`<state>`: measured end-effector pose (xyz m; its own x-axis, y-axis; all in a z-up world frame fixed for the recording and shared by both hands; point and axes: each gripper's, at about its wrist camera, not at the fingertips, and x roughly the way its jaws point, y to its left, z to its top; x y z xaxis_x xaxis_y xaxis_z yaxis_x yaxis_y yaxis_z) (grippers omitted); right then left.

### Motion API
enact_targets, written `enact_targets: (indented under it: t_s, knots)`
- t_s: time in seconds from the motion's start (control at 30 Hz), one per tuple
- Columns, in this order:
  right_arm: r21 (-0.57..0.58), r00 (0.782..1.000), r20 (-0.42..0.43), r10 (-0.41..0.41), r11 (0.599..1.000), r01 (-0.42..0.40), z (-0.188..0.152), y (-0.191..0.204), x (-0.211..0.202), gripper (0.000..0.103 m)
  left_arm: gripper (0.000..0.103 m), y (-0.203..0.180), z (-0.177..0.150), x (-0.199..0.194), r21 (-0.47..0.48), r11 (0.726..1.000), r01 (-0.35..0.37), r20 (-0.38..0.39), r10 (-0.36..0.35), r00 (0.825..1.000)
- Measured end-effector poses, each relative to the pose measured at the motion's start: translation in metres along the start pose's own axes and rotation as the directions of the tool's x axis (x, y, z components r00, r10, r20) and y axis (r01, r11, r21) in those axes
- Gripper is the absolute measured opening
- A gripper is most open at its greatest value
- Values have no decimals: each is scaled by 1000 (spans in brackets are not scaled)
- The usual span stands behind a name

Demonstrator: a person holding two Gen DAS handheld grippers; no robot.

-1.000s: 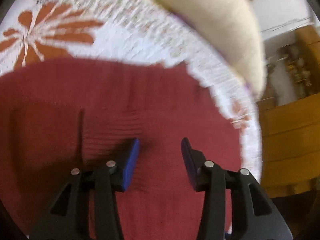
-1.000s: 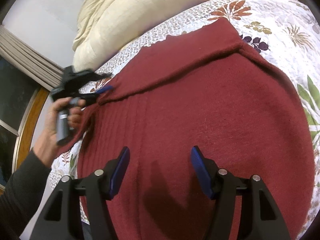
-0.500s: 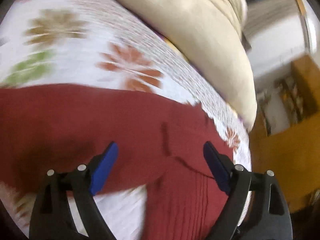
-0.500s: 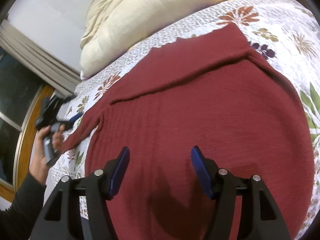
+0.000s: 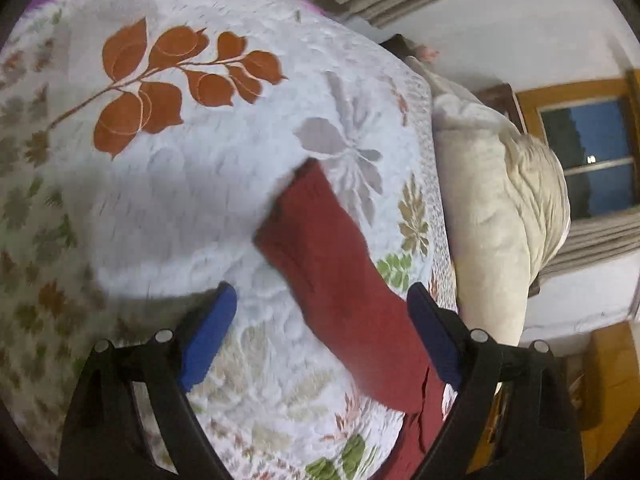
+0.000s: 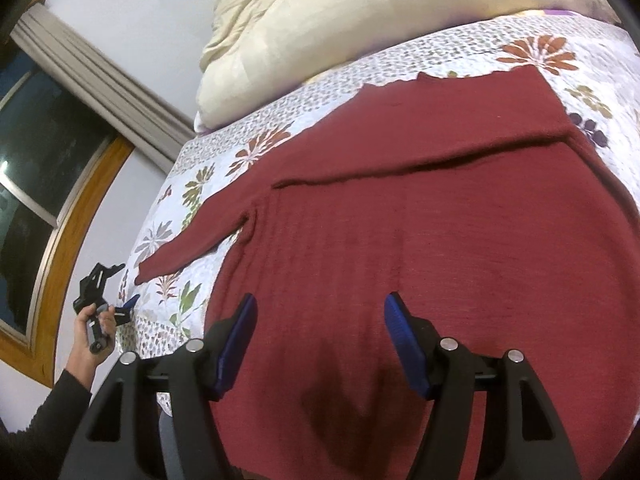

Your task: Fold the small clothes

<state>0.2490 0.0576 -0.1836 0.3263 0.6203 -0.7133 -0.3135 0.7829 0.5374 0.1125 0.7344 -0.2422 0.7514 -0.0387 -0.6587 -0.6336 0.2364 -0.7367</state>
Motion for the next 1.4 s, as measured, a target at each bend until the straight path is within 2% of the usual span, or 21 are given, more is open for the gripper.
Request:
enact_targets:
  t_s: [0.1,0.13,0.17,0.2,0.23,0.27,0.33,0.57,0.7,0.87,1.0,1.1,1.2,1.3,1.4]
  knots:
    - [-17,1000,-5,-10,1000,10,2,8,4,67,86,-4,7,10,37,999,-21,0,21,1000]
    - [-17,1000,-10,-11,1000,11,3,10,7,67,81,-7,9,14,50,998,-27,4,27,1000]
    - [-17,1000,-16,-12,1000,12,4,12,9,67,71,-8,12,15,67,997,-34,5,34,999]
    - [-20,1000,-18,-13,1000,12,3,13,10,67,39,-13,14,19,114,991,-68,-14,70,997]
    - [-27,1000,-22,-13,1000,12,3,16,13,68,19,-10,15,21,135,986,-98,-31,103,994]
    - [-38,1000,-26,-13,999,12,3,19,14,68,15,-10,17,20,153,980,-130,-39,137,990]
    - [-58,999,-33,-14,998,12,6,24,19,68,8,-14,19,17,175,977,-121,-42,130,991]
    - [-87,1000,-30,4,996,-6,20,35,28,68,7,-76,10,-4,320,946,-59,-33,73,997]
    - [-61,1000,0,15,998,-15,30,30,17,68,7,-150,-10,-4,449,893,31,-47,-11,999]
    - [-21,1000,15,21,1000,-21,38,14,1,68,7,-236,-62,25,581,804,128,-129,-65,990]
    - [15,1000,25,9,1000,-10,41,-3,-8,68,7,-300,-121,62,668,715,205,-211,-82,974]
    - [36,999,36,-1,999,0,41,-17,-16,68,7,-328,-165,93,702,668,247,-268,-74,961]
    - [73,999,32,-6,997,4,42,-36,-18,68,7,-345,-210,127,721,633,282,-329,-46,943]
    - [112,1000,18,-1,994,-1,45,-56,-17,68,7,-350,-249,163,733,609,302,-378,-3,926]
    - [139,1000,-8,17,990,-16,51,-71,-12,69,7,-339,-280,198,735,602,313,-423,45,905]
